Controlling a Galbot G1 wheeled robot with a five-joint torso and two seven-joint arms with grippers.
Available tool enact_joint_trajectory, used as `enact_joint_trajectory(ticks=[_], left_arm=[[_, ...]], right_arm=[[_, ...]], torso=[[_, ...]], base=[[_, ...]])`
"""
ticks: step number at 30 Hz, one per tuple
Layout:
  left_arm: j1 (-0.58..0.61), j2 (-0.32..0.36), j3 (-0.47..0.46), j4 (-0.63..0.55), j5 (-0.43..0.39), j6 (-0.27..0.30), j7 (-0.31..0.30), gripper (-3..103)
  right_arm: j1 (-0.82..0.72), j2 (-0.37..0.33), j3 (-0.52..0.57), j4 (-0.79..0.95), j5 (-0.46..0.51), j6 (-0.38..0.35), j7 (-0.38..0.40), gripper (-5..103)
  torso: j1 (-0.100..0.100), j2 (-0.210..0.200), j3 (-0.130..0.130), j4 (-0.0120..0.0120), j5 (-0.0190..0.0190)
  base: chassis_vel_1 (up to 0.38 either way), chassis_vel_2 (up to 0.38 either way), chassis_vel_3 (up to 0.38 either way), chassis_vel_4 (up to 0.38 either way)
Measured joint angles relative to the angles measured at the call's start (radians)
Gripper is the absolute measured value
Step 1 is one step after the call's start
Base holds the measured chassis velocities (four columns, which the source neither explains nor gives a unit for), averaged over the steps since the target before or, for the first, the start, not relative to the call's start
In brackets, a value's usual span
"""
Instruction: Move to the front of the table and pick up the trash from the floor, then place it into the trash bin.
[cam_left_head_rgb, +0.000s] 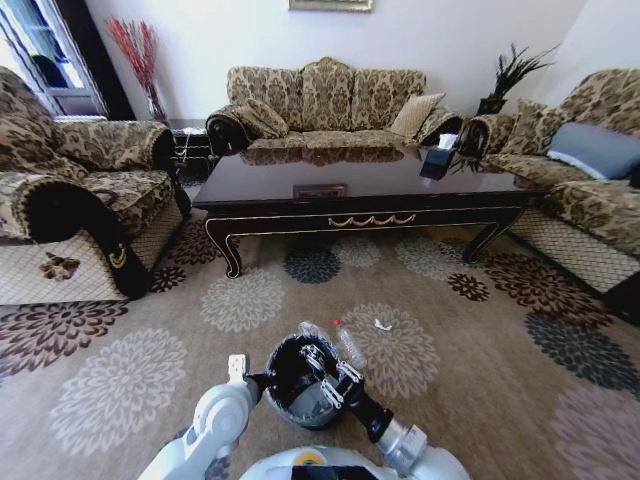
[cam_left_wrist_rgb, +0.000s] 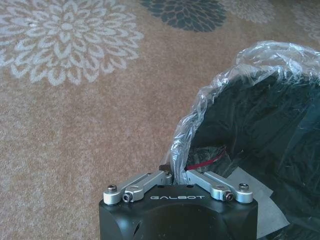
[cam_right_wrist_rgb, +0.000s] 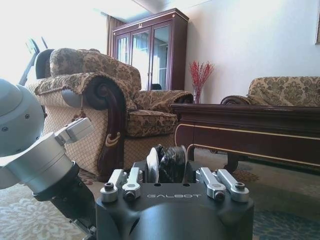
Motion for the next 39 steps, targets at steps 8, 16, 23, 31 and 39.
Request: enact_joint_trajectory(ticks=[8,16,23,31,39], left_arm=[[0.001,-0.004,-0.003,0.0,0.003,0.0,0.001,0],[0.024,0.009,-0.063,0.003,0.001,0.0,0.019,0],[0.046,0.029,-0.166,0.013,-0.036,0.0,0.046,0],[0.042,0.063,-0.32,0.038,-0.132,0.0,0.057,0],[0.047,0.089,-0.381,0.053,-0.176,0.0,0.062,0]], right_arm=[[-0.008,0.013,0.004,-0.002,-0.005,0.0,-0.004,74],[0.022,0.029,0.032,-0.014,0.003,-0.004,0.067,99],[0.135,0.04,0.115,-0.108,0.091,-0.002,0.164,100],[0.259,0.04,0.24,-0.383,0.234,0.023,0.208,100],[0.337,0.038,0.249,-0.625,0.282,0.033,0.185,100]], torso=[[0.0,0.0,0.0,-0.0001,0.0],[0.0,0.0,0.0,-0.0001,-0.0002],[0.0,0.0,0.0,0.0001,-0.0001],[0.0,0.0,0.0,-0.0002,0.0],[0.0,0.0,0.0,-0.0001,0.0]], base=[[0.0,0.0,0.0,0.0],[0.0,0.0,0.0,0.0],[0.0,0.0,0.0,0.0],[0.0,0.0,0.0,0.0],[0.0,0.0,0.0,0.0]])
